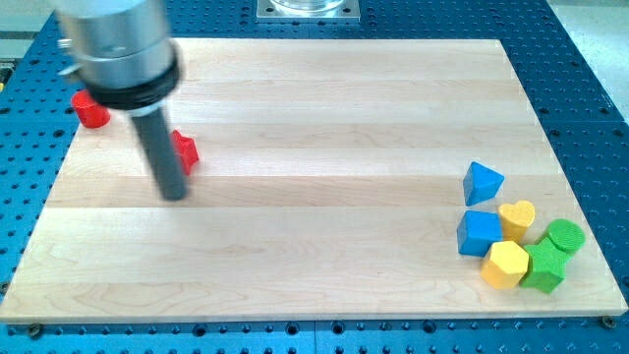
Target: Put the red star into the cube
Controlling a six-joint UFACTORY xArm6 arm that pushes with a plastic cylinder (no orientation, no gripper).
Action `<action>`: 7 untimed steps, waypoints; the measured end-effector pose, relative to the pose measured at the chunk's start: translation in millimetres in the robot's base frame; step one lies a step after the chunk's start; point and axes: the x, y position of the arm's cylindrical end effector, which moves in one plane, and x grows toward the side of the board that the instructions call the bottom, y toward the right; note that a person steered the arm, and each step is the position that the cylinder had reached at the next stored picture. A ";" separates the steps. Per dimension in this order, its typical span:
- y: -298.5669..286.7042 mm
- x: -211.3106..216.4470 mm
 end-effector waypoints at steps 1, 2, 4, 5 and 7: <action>-15.1 -30.6; -5.0 -52.3; 111.5 -17.4; 121.7 -51.5; 256.6 -9.4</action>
